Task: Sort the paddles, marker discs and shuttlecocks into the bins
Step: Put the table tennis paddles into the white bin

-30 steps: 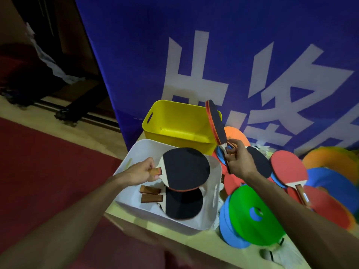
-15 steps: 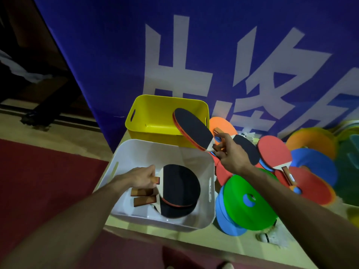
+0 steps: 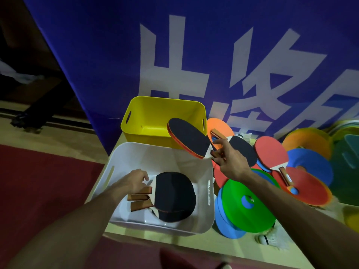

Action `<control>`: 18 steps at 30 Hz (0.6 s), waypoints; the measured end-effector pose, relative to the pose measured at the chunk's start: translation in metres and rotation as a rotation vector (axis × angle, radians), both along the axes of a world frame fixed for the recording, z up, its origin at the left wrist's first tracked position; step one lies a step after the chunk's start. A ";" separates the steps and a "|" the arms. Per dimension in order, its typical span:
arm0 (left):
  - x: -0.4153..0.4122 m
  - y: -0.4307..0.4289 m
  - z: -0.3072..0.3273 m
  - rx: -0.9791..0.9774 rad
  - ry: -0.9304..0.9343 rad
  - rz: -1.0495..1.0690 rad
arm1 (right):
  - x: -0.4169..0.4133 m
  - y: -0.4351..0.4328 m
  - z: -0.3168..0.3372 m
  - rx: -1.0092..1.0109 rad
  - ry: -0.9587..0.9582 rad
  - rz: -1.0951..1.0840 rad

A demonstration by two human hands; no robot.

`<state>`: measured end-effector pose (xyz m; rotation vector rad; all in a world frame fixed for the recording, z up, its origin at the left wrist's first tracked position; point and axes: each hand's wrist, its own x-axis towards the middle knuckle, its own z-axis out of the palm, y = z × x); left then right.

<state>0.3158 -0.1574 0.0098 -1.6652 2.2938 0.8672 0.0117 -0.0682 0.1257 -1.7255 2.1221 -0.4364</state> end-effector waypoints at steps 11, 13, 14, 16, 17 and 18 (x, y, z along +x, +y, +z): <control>-0.012 0.018 0.084 0.094 0.614 0.190 | 0.029 -0.012 0.007 -0.036 -0.227 0.090; -0.015 0.025 0.097 0.070 0.655 0.178 | 0.036 -0.014 0.009 -0.049 -0.332 0.066; -0.018 0.028 0.103 0.057 0.691 0.183 | 0.040 -0.015 0.011 -0.060 -0.382 0.050; -0.027 0.033 0.115 0.028 0.787 0.224 | 0.046 -0.019 0.013 -0.079 -0.434 0.030; -0.032 0.036 0.123 0.016 0.848 0.268 | 0.049 -0.020 0.014 -0.076 -0.455 0.027; -0.037 0.040 0.131 0.005 0.913 0.333 | 0.050 -0.021 0.014 -0.071 -0.471 0.027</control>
